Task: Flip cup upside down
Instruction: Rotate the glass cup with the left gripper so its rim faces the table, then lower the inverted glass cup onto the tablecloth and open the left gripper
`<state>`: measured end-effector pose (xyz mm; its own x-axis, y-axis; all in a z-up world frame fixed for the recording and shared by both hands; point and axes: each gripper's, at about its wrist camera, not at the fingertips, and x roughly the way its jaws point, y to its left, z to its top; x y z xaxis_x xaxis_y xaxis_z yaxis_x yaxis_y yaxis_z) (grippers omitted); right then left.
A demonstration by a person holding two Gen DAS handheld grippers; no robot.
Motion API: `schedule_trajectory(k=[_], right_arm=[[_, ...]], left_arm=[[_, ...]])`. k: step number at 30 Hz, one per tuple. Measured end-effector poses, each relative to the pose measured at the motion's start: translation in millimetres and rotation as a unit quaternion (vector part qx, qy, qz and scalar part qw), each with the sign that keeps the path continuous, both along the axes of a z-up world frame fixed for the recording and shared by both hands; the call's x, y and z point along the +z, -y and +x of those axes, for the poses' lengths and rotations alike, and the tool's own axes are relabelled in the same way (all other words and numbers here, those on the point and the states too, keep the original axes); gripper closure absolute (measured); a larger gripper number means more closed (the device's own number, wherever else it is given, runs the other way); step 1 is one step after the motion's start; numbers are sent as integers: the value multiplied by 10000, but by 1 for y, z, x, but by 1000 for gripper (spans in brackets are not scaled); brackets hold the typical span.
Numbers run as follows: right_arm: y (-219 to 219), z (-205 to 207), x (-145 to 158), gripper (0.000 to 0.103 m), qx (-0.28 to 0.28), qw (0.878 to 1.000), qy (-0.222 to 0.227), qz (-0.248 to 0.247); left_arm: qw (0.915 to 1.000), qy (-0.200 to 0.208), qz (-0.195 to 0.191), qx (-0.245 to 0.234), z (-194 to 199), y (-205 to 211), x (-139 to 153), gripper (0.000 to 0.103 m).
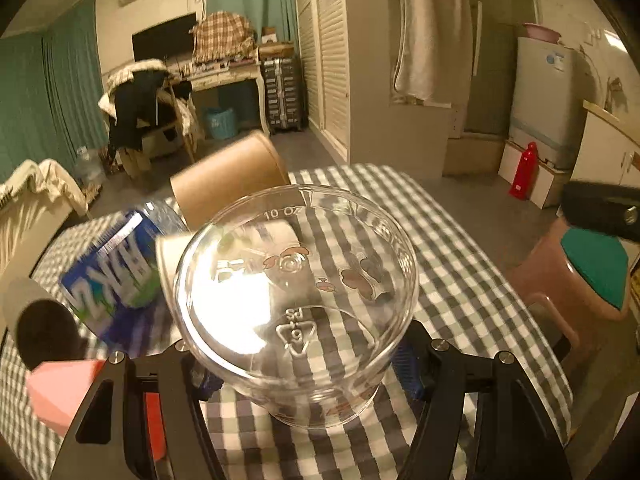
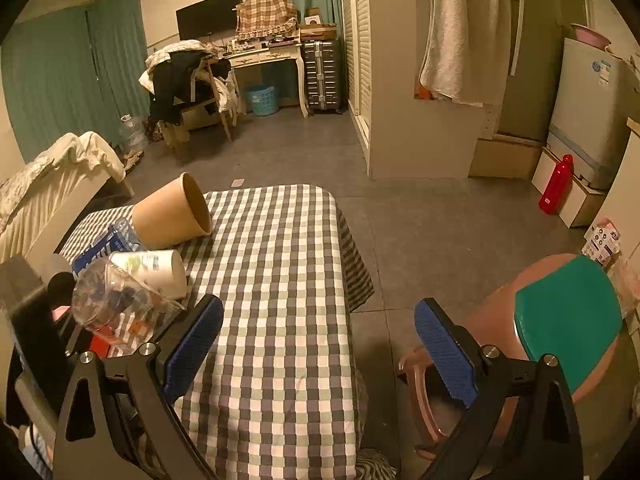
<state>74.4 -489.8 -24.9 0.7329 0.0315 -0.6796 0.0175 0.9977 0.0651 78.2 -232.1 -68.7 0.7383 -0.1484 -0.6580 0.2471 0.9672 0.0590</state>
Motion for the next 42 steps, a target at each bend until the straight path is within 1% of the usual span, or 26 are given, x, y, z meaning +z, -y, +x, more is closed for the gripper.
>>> schedule_trajectory(k=[2,3,6,8,9,11,12,17,21,24,26,30,34,36,37,38,40,42], right_arm=[[1,1,-1,6,-29,10000,-18,6],[2,1,-1,6,-39,10000,-26,7],[1,2,-1,6,-66,10000,-42,1],[-1,2,0,6,-49,10000,-31,-11],[-2,1,0,6,-39,10000,-20,-16],[-3,-1,3,6,-17,10000,45,-33],[-4,-3,5,6,1,10000,90,-42],[-3,-22,20,6,54,9988,486,5],[0,-45,42,6,132,9940,1064,200],[1,-63,56,6,187,9893,1423,252],[0,-77,63,6,232,9859,1644,215],[-8,-100,67,6,358,9818,1862,69],[-27,-118,58,6,568,9795,1926,-172],[-39,-128,50,6,670,9780,1956,-290],[-44,-133,44,6,719,9772,1972,-307],[-50,-138,36,6,787,9768,1973,-271],[-58,-144,24,6,899,9768,1934,-187],[-70,-146,9,0,997,9786,1783,-254]], left_arm=[[9999,-127,71,14,2,1,-8,35],[9999,-98,100,-20,2,2,-7,35],[9998,-145,72,-145,0,2,-7,34],[9998,-131,-20,-157,-1,-1,-5,32],[9998,-88,-94,-143,-3,-4,-4,25],[9998,125,-148,-71,-9,-8,3,11],[9994,282,-181,-56,-14,-9,8,10],[9977,612,-276,-96,-31,-12,35,10],[9945,930,-488,-25,-48,-23,64,10],[9892,1297,-676,52,-70,-38,90,10],[9843,1585,-768,128,-90,-50,109,10],[9781,1889,-801,342,-122,-69,128,10],[9757,1961,-792,569,-148,-85,127,10],[9752,1964,-765,670,-159,-92,119,9],[9751,1961,-753,706,-164,-95,115,7],[9748,1974,-750,722,-170,-97,110,3],[9738,2018,-748,735,-177,-99,101,2],[9736,2015,-743,773,-182,-102,93,1]])
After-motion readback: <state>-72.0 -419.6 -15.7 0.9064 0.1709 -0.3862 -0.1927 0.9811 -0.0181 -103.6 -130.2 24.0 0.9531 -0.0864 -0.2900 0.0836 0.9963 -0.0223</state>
